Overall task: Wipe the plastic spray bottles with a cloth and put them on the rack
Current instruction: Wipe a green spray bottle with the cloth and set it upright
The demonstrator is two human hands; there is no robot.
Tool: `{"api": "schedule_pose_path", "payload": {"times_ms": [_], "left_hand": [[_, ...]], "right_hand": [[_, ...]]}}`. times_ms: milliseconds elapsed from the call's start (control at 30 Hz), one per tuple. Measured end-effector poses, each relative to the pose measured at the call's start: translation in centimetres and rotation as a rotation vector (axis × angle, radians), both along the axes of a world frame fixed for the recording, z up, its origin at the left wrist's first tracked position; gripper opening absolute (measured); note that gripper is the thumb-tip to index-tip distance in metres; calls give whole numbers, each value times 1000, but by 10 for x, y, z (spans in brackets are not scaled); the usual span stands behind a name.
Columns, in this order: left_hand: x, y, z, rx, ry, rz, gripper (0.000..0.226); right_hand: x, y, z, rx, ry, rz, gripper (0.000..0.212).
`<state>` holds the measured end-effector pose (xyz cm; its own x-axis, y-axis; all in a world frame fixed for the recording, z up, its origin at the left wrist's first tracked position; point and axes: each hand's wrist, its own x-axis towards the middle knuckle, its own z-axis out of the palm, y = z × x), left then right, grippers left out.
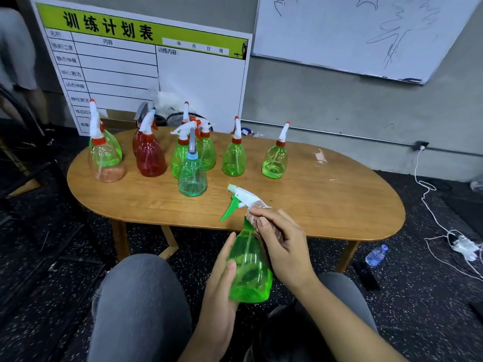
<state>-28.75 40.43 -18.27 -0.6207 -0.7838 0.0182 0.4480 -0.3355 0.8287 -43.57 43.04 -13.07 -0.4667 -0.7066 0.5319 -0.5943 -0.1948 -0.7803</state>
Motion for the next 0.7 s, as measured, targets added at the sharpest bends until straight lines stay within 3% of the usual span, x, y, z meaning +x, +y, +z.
{"api": "schedule_pose_path", "payload": {"times_ms": [167,500,600,700], "left_hand": [[0,-4,-3,-49,-78,72,43],[2,0,1,-12,-57,75,48],[1,-2,1,-4,-89,111,47],[0,-3,3,-45,-122,113,42]], "right_hand": [[8,4,-12,139,219,-33,27],[22,47,-27,-44,923,232,24],[15,36,-19,-35,872,190,23],[4,15,-9,24,573,32,28]]}}
